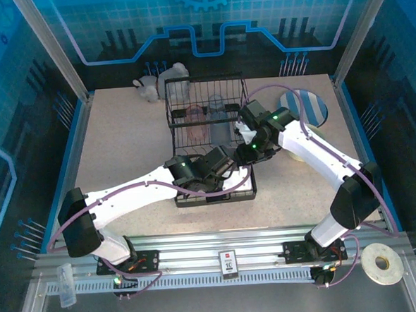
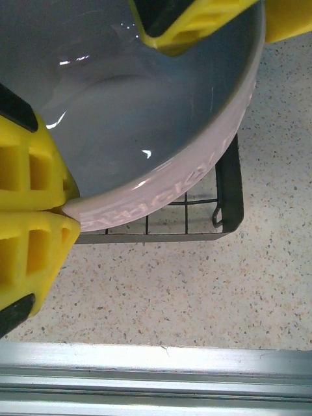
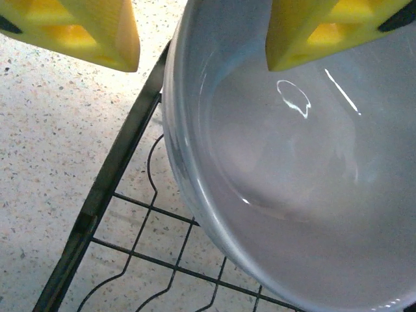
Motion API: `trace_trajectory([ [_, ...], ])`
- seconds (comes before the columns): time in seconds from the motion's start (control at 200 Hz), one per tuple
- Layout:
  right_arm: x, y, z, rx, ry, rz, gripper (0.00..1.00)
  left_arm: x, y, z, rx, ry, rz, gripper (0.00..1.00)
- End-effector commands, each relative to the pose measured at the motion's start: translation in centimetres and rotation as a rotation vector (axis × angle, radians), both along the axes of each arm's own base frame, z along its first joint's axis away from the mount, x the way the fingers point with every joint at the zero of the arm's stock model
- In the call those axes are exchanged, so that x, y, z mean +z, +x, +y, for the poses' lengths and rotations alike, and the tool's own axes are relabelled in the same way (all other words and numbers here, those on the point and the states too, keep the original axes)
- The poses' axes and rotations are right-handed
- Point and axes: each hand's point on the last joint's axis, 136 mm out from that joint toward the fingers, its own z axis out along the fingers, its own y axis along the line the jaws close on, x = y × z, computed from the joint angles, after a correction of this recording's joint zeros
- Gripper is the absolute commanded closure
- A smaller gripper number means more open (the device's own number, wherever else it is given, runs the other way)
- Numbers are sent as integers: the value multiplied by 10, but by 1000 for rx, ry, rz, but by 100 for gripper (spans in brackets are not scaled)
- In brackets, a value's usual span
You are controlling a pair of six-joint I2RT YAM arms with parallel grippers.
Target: Unload the mixed dishes from the dish rack
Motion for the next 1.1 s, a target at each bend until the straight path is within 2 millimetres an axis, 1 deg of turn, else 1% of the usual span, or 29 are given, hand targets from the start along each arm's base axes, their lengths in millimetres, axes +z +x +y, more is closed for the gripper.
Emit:
trace_trajectory([
  [0.0, -1, -6, -1, -1, -34, 20, 51, 35, 12, -12, 1, -85, -106, 100],
  [0.35, -8, -11, -2, -11, -38, 51, 73, 33, 12, -12, 7, -83, -111, 100],
  [0.49, -11, -11, -2, -10, -40, 59, 77, 31, 13, -12, 10, -76, -111, 100],
  [0.59, -12, -11, -1, -10, -41, 66, 82, 31, 13, -12, 13, -78, -113, 100],
  [0.68, -12, -12, 1, -5, -31, 71, 90, 32, 14, -11, 17, -78, -117, 100],
  [0.775, -8, -12, 6, 0, 4, 66, 100, 31, 14, -11, 20, -74, -113, 100],
  [0.901, -6, -11, 11, -10, 54, 64, 100, 30, 14, -10, 27, -77, -112, 100],
  [1.096, -7, -13, 8, -26, 67, 67, 100, 28, 14, -11, 39, -82, -103, 100],
])
